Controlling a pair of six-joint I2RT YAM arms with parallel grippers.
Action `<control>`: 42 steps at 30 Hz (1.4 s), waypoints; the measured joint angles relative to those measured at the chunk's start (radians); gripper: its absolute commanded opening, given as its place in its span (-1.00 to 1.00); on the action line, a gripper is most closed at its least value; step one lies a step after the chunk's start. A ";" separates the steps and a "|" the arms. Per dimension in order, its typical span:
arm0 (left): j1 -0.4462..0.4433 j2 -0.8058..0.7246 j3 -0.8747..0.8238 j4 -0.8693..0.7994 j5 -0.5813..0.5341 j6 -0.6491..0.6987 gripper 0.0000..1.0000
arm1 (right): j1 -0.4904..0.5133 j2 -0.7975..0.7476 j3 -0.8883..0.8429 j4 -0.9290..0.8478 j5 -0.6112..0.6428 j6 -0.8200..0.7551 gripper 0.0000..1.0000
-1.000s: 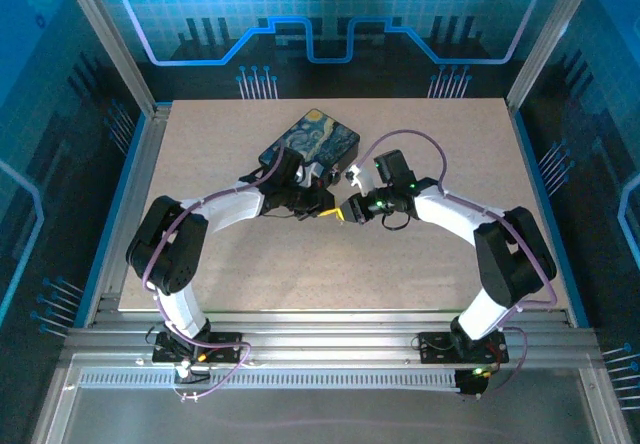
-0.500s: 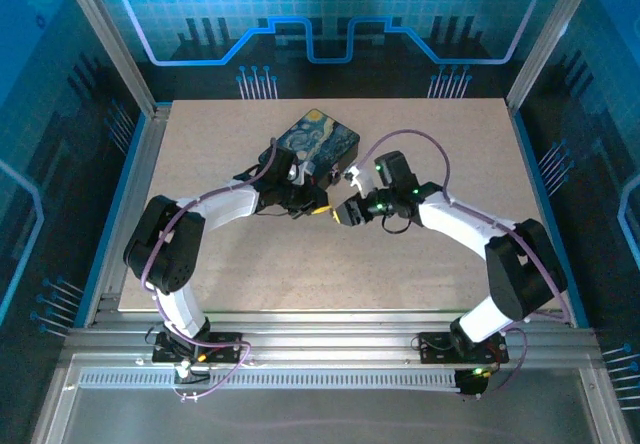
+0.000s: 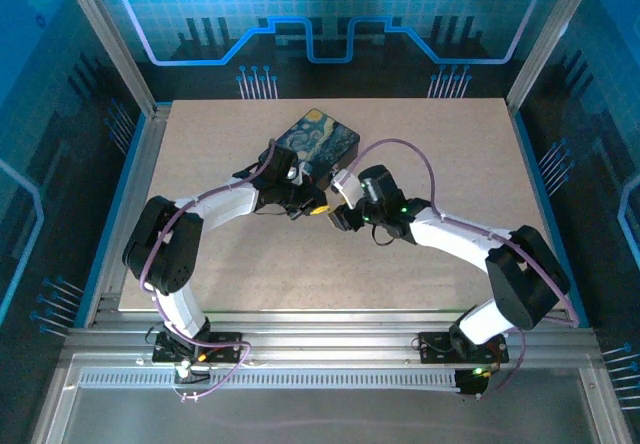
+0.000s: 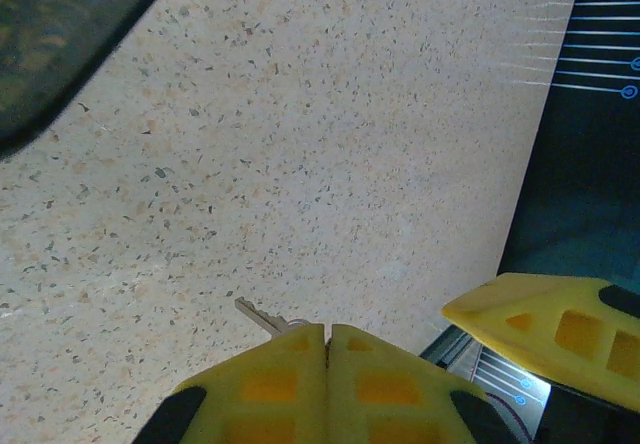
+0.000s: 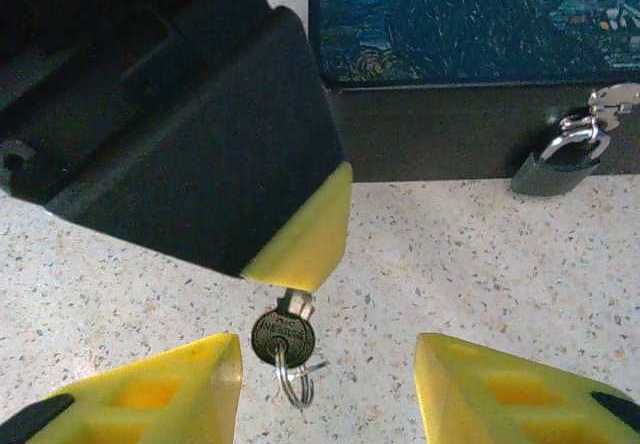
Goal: Unlock the padlock with the key
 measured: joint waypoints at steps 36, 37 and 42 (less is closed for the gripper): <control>0.003 -0.018 0.021 -0.032 -0.034 -0.026 -1.00 | 0.063 0.108 0.009 0.116 0.182 -0.004 -0.04; 0.004 -0.018 0.021 -0.034 -0.034 -0.026 -1.00 | 0.066 0.106 0.009 0.121 0.185 -0.004 -0.13; 0.004 -0.021 0.021 -0.029 -0.040 -0.030 -1.00 | 0.083 0.103 0.009 0.130 0.188 -0.005 -0.60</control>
